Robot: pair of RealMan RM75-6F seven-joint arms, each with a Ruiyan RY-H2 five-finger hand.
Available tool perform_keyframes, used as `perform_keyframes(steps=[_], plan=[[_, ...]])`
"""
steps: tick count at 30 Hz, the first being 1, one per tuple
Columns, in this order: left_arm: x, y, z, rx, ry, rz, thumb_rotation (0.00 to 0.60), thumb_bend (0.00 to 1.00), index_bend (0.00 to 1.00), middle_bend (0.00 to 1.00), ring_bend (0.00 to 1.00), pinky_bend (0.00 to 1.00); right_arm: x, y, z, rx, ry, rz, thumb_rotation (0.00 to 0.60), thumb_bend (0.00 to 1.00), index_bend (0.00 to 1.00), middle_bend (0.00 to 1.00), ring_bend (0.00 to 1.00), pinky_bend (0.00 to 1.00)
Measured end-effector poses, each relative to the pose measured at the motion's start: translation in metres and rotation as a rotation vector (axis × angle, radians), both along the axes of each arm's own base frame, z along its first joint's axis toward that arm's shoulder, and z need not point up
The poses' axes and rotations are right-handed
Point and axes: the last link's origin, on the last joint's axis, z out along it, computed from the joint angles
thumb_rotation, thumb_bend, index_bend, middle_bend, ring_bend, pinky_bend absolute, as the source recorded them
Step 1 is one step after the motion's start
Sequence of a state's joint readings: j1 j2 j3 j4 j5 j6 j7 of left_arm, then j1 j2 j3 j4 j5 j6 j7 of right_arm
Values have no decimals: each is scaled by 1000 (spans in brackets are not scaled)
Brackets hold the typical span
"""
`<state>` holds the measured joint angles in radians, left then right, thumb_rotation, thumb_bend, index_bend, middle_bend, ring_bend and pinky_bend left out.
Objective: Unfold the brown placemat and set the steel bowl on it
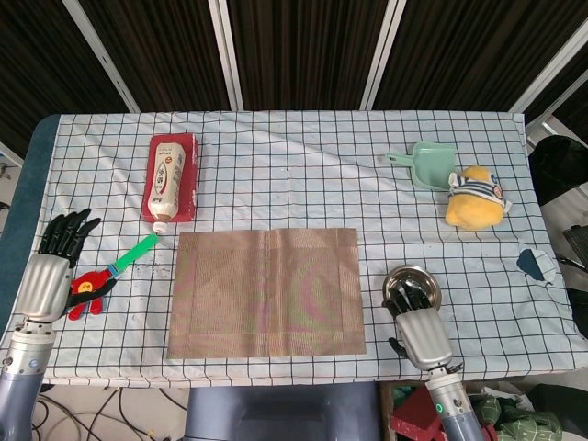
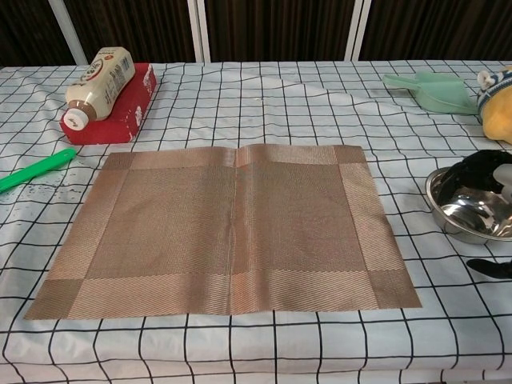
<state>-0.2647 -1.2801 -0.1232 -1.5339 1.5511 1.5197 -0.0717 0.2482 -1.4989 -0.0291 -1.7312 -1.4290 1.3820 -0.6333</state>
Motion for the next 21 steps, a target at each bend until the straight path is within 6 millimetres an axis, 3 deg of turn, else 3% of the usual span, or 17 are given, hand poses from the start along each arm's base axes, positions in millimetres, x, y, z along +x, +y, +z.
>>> perform_keyframes(steps=[21], plan=[[-1,2,1,-1,-6,6,600,60,110,31,1,0,-30,-36,-14,-45,88,-106,600,227,414,257,115,183]])
